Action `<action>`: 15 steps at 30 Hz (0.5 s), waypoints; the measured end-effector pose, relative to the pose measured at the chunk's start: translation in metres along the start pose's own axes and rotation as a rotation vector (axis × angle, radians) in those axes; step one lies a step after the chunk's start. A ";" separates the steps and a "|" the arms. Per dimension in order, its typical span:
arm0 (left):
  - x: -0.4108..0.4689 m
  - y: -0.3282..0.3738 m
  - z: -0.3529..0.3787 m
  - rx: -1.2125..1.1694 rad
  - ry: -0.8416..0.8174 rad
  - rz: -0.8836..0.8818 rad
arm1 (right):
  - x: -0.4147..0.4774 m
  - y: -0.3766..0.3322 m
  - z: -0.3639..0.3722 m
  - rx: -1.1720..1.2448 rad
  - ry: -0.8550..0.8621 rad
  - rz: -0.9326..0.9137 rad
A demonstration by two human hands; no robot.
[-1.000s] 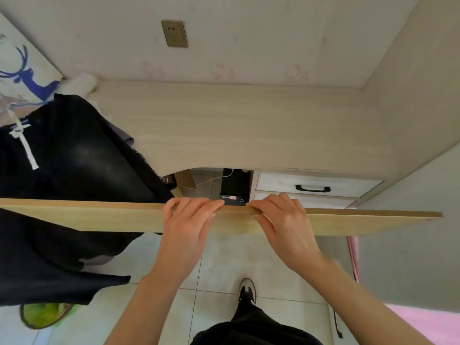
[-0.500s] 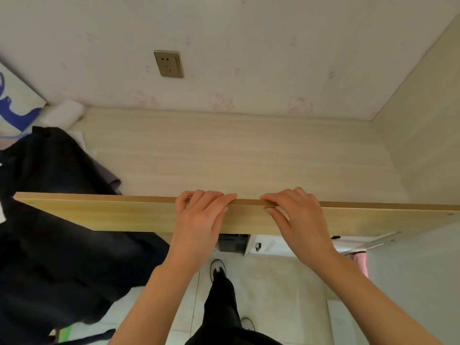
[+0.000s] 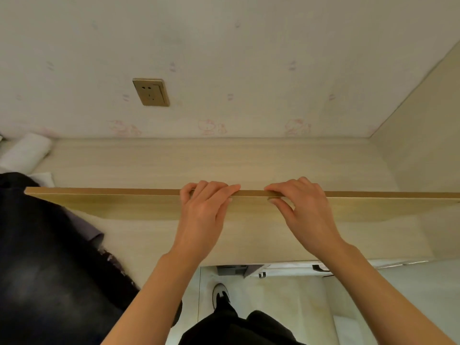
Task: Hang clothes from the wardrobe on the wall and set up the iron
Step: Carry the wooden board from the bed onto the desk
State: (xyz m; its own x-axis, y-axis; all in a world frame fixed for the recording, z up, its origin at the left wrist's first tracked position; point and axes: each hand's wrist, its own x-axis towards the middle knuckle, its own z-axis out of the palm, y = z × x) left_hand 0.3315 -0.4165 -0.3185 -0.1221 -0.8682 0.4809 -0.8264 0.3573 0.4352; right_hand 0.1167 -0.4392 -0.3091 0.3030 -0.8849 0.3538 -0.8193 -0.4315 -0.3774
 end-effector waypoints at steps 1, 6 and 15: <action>0.004 -0.003 0.001 -0.006 -0.006 -0.006 | 0.004 0.001 0.001 -0.004 -0.006 0.002; 0.014 -0.011 0.009 -0.024 -0.023 -0.023 | 0.019 0.007 0.003 0.010 -0.050 -0.015; 0.008 -0.006 0.025 -0.059 -0.050 -0.107 | 0.028 0.027 0.003 0.038 -0.210 -0.054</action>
State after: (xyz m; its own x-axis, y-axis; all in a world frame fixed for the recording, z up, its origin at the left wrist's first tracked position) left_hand 0.3222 -0.4344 -0.3359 -0.0631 -0.9179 0.3918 -0.8024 0.2801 0.5270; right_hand 0.1042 -0.4761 -0.3121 0.4436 -0.8758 0.1902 -0.7814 -0.4819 -0.3964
